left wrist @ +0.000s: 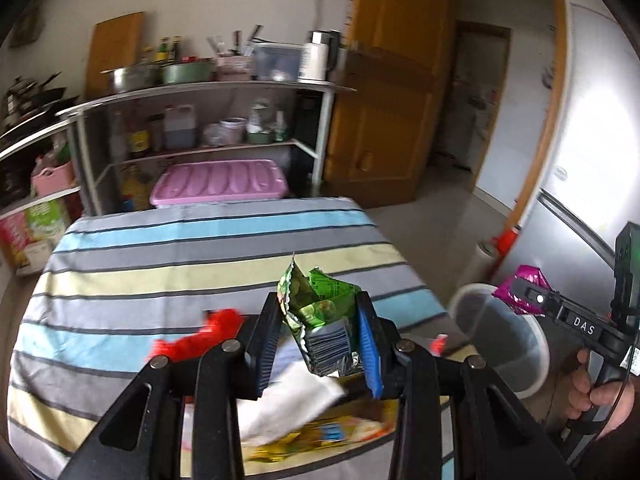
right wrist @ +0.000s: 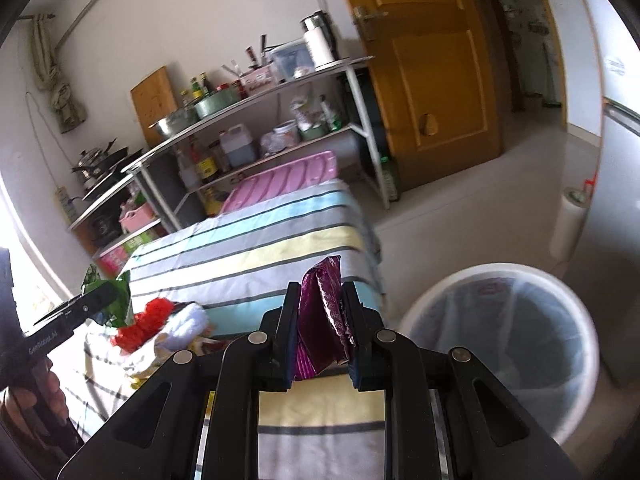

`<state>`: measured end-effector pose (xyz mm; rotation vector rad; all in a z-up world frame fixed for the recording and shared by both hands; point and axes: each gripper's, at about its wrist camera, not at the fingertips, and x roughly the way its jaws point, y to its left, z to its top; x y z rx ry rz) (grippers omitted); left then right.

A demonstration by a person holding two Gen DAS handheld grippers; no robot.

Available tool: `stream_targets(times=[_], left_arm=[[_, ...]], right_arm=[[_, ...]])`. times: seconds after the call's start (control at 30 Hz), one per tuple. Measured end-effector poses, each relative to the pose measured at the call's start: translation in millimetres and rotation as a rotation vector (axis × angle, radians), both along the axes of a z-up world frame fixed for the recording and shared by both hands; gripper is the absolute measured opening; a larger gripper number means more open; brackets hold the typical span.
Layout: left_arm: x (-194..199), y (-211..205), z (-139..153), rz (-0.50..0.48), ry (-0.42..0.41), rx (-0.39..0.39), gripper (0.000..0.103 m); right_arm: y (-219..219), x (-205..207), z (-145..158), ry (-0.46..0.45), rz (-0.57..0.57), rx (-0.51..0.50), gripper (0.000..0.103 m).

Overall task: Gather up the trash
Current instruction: 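Carry both wrappers over the bin and open both tools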

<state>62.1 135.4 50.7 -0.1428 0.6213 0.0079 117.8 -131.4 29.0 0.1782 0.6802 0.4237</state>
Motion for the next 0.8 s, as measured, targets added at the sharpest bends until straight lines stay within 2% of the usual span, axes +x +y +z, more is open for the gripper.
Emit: stream_targets(times=[0.4, 0.5, 0.6, 0.7, 0.8], left_arm=[[29.3, -113.4, -9.3, -0.216, 0.023, 0.047, 0.038], [36.7, -139.3, -14.6, -0.263, 0.039, 0.06, 0.038], [38.5, -163.1, -18.8, -0.283, 0.033, 0.116, 0.038], [44.7, -179.9, -28.1, -0.324, 0.072, 0.096, 0.038], [47.6, -194.7, -36.6, -0.345, 0.095, 0.108, 0.039]], right_arm=[[-71.9, -9.7, -10.6, 0.003, -0.159, -0.099, 0.02], [-87.3, -7.9, -19.1, 0.019, -0.192, -0.134, 0.02], [-97.1, -7.7, -28.2, 0.033, -0.217, -0.176, 0.02], [-102.2, -3.5, -38.1, 0.054, -0.233, -0.212, 0.02], [-108.9, 4.1, -52.8, 0.093, -0.243, -0.226, 0.021]])
